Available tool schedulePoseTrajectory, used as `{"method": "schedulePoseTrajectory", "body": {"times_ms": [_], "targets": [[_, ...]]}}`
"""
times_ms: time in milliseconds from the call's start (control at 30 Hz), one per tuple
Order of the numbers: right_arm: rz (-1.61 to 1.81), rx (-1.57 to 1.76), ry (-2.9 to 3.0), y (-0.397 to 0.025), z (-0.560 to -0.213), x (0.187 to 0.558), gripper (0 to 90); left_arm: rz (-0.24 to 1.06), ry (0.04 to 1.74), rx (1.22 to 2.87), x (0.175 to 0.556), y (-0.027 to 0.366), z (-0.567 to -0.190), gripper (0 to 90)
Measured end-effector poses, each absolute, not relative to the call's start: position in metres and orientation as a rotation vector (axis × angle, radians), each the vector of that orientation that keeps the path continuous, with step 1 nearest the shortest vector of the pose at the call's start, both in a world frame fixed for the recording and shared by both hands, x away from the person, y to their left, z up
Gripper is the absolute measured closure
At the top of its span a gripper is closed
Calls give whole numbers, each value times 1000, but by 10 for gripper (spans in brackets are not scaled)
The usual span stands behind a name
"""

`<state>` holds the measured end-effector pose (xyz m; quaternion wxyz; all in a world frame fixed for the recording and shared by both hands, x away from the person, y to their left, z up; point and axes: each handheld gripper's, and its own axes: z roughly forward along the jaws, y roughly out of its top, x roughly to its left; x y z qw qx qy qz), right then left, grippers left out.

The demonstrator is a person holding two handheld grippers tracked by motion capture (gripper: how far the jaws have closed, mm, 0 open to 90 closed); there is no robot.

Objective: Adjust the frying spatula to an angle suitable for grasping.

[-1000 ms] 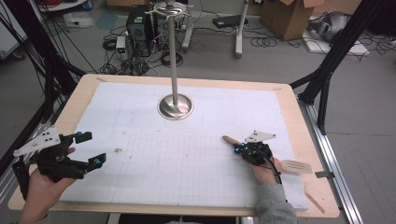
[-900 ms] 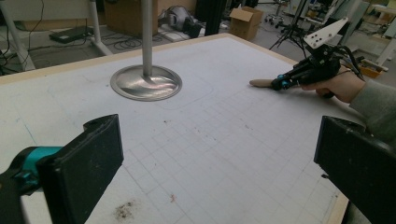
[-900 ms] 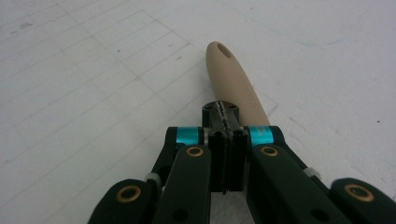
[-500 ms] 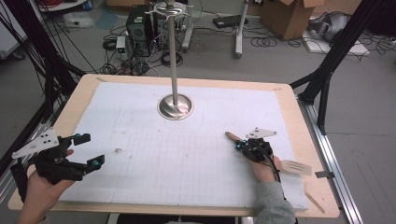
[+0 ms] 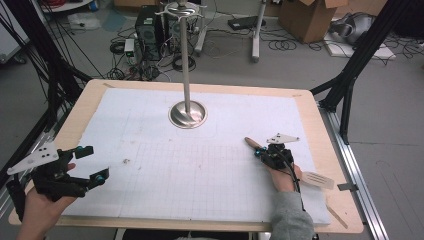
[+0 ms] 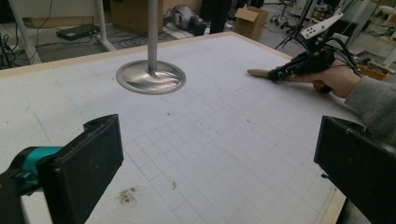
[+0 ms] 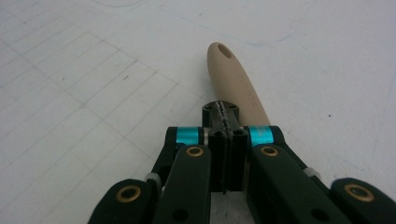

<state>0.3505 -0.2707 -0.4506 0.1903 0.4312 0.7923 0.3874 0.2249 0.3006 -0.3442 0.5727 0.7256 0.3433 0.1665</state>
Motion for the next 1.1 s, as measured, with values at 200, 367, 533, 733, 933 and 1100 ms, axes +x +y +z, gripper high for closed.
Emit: {"method": "schedulePoseTrajectory", "body": {"times_ms": [200,367,533,733,933,1100], "targets": [[1081,1240,2205,-272,-451,353,900,398,809,1701,223,303,-344,18],[1076,1220,2196,-272,-449,352,900,395,808,1701,224,302,-344,18],[1134,1195,2165,-276,-440,345,900,389,807,1706,229,299,-345,18],[1193,1172,2117,-281,-425,330,900,369,781,1717,235,291,-344,18],[1224,1190,2068,-294,-413,317,900,346,752,1723,245,282,-344,18],[1242,1194,2033,-306,-406,307,900,326,734,1730,253,276,-344,18]]}}
